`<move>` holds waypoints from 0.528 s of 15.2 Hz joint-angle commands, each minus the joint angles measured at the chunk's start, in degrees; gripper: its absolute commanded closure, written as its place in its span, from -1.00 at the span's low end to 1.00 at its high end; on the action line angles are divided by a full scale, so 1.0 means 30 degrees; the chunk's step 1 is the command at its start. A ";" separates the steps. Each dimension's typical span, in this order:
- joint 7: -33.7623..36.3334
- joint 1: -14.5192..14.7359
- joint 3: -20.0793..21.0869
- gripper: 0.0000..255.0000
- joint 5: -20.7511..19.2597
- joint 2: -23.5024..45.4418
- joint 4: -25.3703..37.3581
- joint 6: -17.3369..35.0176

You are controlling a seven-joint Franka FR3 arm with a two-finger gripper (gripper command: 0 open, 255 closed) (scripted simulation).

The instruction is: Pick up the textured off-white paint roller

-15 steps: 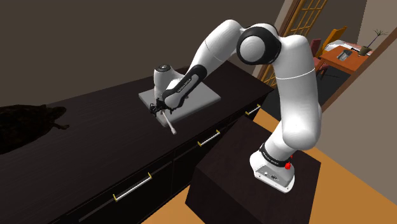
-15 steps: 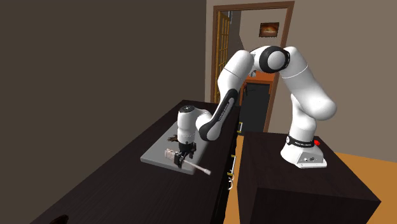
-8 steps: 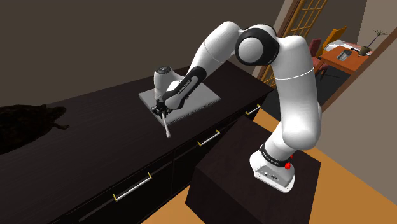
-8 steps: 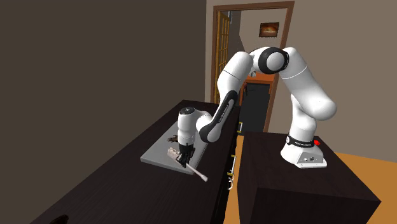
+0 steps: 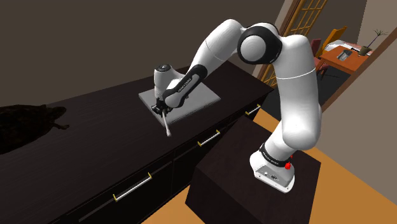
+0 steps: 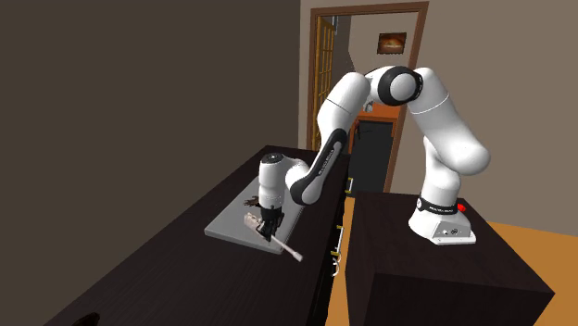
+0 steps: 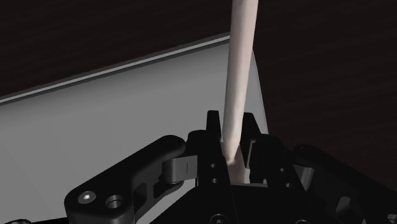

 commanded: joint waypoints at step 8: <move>-0.0491 -0.0371 0.0524 1.00 0.0559 -0.1945 -0.0423 -0.1525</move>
